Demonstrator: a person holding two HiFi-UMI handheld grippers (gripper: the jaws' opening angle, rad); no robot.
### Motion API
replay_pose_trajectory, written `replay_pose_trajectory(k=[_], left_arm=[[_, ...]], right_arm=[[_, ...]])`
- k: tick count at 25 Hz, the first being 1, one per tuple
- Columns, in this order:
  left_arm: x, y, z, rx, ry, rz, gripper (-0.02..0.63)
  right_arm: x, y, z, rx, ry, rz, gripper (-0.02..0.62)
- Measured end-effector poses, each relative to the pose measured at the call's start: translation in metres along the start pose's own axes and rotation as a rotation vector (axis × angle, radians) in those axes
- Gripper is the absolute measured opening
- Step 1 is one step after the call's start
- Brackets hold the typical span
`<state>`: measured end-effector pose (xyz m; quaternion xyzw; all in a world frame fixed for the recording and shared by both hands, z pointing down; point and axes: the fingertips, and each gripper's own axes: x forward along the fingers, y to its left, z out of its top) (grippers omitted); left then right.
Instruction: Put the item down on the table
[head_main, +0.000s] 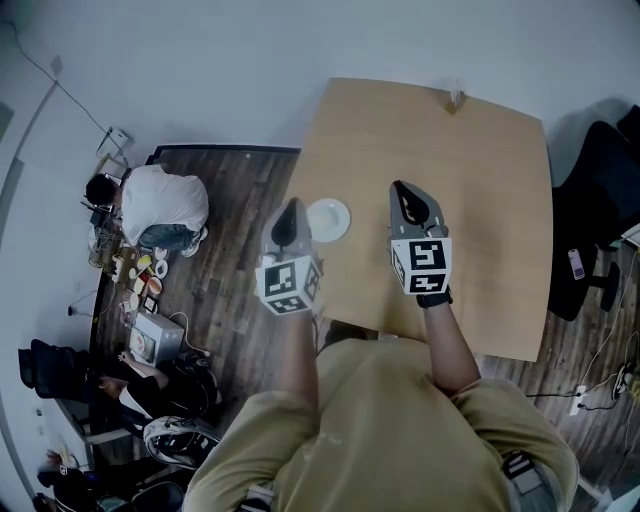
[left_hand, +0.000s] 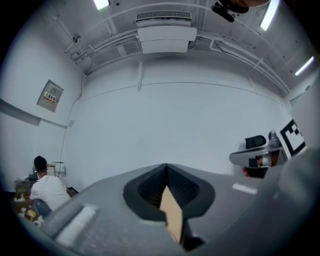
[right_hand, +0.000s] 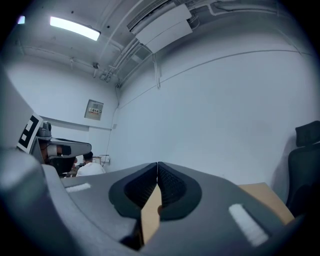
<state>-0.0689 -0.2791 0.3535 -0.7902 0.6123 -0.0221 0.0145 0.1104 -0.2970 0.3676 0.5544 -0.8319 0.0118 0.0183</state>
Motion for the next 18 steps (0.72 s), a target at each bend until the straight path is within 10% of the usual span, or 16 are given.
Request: replay_pose_trajectory(k=[18], left_arm=[[0.012,-0.004,-0.030,0.054,0.124,-0.020,0.003]], right_arm=[[0.004,-0.027,-0.006,0.029,-0.007,-0.030,0.009]])
